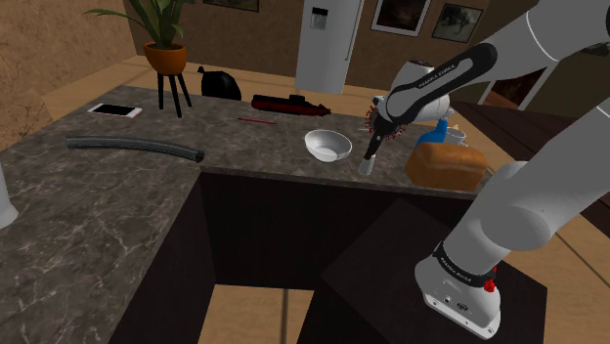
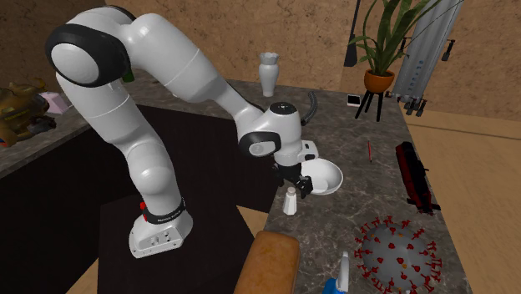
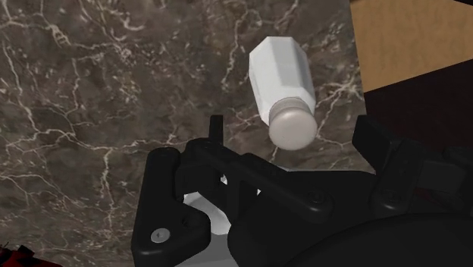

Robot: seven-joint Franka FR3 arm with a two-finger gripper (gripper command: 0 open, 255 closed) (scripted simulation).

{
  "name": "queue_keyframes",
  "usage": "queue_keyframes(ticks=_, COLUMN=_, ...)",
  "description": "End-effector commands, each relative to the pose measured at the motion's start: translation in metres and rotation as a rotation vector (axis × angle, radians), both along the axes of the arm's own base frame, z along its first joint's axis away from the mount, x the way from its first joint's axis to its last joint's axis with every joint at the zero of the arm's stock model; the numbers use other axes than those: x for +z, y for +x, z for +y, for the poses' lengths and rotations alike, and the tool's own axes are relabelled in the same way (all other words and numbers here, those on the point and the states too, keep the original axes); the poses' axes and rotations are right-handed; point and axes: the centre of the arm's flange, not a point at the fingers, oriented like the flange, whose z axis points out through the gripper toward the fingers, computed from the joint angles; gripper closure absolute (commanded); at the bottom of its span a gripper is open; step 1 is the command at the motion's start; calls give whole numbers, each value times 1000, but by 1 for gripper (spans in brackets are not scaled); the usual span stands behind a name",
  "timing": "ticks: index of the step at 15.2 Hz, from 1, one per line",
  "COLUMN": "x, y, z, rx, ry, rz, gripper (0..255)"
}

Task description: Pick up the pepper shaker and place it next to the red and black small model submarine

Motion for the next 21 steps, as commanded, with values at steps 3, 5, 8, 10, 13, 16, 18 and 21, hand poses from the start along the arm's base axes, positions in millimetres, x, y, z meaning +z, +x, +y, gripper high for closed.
queue_keyframes(ticks=3, x=-1, y=0, z=0, rx=0, ry=0, rz=0, gripper=0)
queue_keyframes(ticks=5, x=-1, y=0, z=0, rx=0, ry=0, rz=0, gripper=255)
queue_keyframes(ticks=8, x=-1, y=0, z=0, rx=0, ry=0, rz=0, gripper=255)
queue_keyframes(ticks=10, x=-1, y=0, z=0, rx=0, ry=0, rz=0, gripper=255)
queue_keyframes(ticks=13, x=-1, y=0, z=0, rx=0, ry=0, rz=0, gripper=255)
queue_keyframes(ticks=16, x=10, y=0, z=0, rx=0, ry=0, rz=0, gripper=255)
queue_keyframes(ticks=18, x=20, y=0, z=0, rx=0, ry=0, rz=0, gripper=255)
queue_keyframes(ticks=21, x=36, y=0, z=0, rx=0, ry=0, rz=0, gripper=255)
